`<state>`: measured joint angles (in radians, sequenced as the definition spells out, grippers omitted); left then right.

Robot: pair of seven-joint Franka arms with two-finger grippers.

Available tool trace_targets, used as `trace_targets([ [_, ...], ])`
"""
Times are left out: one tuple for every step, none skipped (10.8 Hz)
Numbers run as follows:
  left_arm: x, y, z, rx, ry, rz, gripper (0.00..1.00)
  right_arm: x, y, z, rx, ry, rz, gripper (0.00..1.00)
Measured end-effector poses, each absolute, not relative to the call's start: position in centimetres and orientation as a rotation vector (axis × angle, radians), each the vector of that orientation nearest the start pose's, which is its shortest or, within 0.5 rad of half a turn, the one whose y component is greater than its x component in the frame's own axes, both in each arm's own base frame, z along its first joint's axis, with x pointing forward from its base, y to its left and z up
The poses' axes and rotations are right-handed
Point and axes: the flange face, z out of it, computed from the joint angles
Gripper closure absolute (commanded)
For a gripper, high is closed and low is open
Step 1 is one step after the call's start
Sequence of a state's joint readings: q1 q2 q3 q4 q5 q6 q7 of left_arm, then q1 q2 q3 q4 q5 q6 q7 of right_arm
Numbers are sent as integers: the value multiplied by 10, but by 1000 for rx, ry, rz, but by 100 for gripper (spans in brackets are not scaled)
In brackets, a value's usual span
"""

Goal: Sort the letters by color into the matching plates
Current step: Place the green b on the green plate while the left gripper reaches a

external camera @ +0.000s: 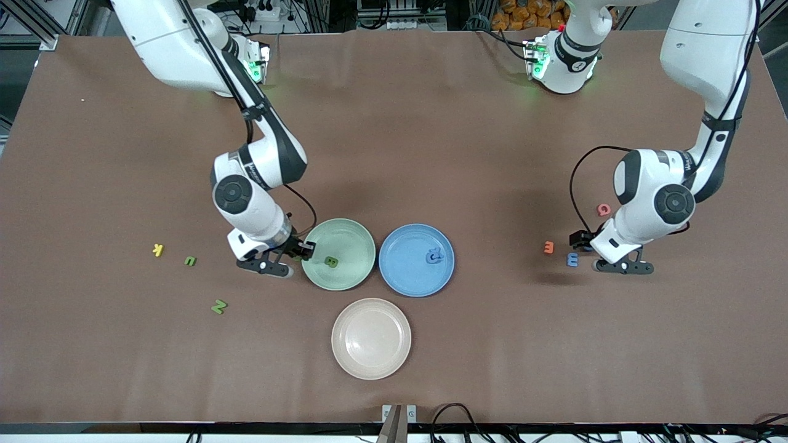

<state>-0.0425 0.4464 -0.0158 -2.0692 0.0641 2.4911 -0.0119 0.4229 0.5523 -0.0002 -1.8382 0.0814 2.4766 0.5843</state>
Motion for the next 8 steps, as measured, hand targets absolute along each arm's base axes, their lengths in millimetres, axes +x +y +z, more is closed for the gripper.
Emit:
trace_targets([
  [577,-29,200,-3110,139,-1,0,598,281,229,-3032,348,-59,63],
  [569,-22,191,-3113,122,-21,0,598,292,225,-3030,355,-45,63],
  [565,-17,187,-3115,109,-27,0,599,299,223,-3027,354,-42,53],
  [563,-15,185,-3115,107,-30,0,599,302,223,-3023,360,-38,1],
  [563,-15,185,-3115,109,-32,0,600,303,223,-3021,364,-39,0],
  [563,-16,185,-3115,111,-32,0,601,303,224,-3021,365,-39,0],
  [562,-16,184,-3115,111,-29,0,602,302,225,-3022,362,-40,0],
  [562,-15,183,-3116,108,-34,0,603,299,225,-3030,319,-45,0],
])
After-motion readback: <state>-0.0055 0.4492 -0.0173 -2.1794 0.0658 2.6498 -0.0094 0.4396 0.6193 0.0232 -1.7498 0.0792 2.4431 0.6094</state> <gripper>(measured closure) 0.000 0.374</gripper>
